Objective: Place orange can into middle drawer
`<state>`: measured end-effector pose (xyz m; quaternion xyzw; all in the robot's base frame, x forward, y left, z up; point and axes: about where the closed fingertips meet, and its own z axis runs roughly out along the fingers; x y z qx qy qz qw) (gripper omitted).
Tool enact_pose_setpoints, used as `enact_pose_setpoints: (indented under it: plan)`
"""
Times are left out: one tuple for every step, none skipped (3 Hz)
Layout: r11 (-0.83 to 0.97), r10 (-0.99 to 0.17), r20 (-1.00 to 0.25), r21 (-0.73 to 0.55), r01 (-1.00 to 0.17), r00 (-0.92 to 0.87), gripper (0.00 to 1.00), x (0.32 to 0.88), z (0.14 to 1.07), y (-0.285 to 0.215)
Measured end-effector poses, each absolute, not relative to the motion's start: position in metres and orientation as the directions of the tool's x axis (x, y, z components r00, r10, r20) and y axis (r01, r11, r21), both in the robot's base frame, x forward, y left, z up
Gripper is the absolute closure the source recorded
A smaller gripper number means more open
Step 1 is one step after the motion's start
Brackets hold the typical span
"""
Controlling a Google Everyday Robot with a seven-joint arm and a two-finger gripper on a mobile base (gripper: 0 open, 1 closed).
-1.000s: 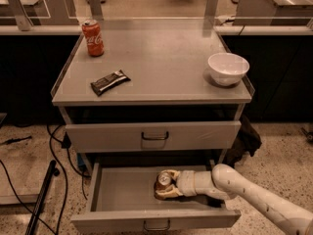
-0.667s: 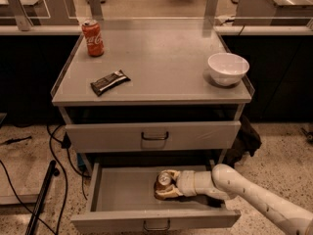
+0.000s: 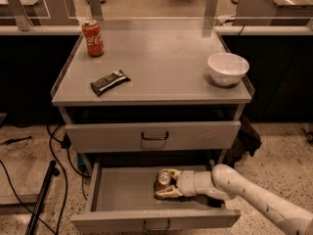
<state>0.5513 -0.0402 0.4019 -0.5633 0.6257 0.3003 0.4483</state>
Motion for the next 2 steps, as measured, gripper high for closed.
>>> enact_pose_setpoints:
  plan:
    - [0.185,-0.436,-0.899,-0.129,-0.974,0.037,0.00,0.5513,0.4019,-0.0401]
    - [0.185,-0.436,-0.899,-0.129,-0.974,0.037,0.00,0.5513,0.4019,-0.0401]
